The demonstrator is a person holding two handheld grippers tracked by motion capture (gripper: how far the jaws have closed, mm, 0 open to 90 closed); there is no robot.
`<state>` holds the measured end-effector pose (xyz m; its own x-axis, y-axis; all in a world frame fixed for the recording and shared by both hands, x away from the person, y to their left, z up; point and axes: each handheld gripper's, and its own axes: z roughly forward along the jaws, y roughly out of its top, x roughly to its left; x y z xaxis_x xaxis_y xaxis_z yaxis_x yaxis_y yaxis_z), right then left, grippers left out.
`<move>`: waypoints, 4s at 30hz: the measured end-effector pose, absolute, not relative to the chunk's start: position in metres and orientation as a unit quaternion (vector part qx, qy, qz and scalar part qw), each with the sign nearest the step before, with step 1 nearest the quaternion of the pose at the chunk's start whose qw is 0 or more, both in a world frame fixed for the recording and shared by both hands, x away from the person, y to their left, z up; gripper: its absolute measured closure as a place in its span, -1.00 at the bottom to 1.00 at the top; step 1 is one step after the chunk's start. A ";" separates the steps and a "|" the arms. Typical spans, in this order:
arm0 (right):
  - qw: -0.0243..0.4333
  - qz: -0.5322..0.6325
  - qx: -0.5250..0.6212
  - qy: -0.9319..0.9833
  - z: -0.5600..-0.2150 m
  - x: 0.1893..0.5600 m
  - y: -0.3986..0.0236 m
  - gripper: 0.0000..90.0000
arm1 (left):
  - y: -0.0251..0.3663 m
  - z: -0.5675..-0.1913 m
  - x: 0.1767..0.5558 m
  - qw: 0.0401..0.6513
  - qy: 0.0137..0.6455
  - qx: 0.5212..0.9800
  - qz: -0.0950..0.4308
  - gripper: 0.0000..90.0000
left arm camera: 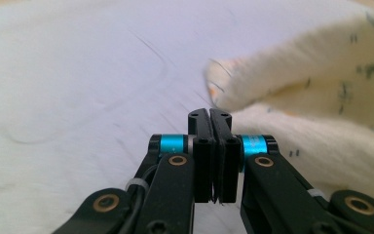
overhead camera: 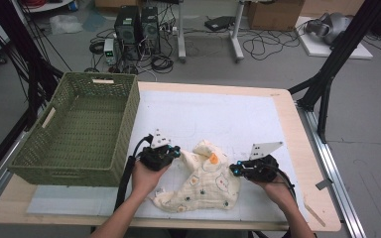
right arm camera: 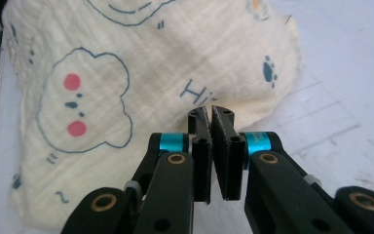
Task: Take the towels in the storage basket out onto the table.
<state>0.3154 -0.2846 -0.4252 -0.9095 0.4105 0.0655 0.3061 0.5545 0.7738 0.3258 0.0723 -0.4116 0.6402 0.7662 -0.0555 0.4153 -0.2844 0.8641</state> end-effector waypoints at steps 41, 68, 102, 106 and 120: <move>0.054 0.402 0.215 0.888 -0.430 0.301 -0.292 0.38 | 0.078 -0.424 0.346 0.399 0.450 0.753 0.266 0.95; 0.002 0.377 0.142 0.915 -0.432 0.276 -0.274 0.94 | 0.090 -0.446 0.259 0.401 0.321 0.844 0.154 0.99; 0.080 0.409 0.201 0.887 -0.419 0.284 -0.277 0.72 | 0.101 -0.451 0.254 0.418 0.325 0.835 0.149 0.69; 0.079 0.411 0.205 0.885 -0.422 0.267 -0.292 0.72 | 0.101 -0.451 0.253 0.418 0.325 0.835 0.150 0.68; 0.064 0.381 0.189 0.903 -0.437 0.277 -0.263 0.63 | 0.101 -0.451 0.253 0.421 0.324 0.835 0.147 0.62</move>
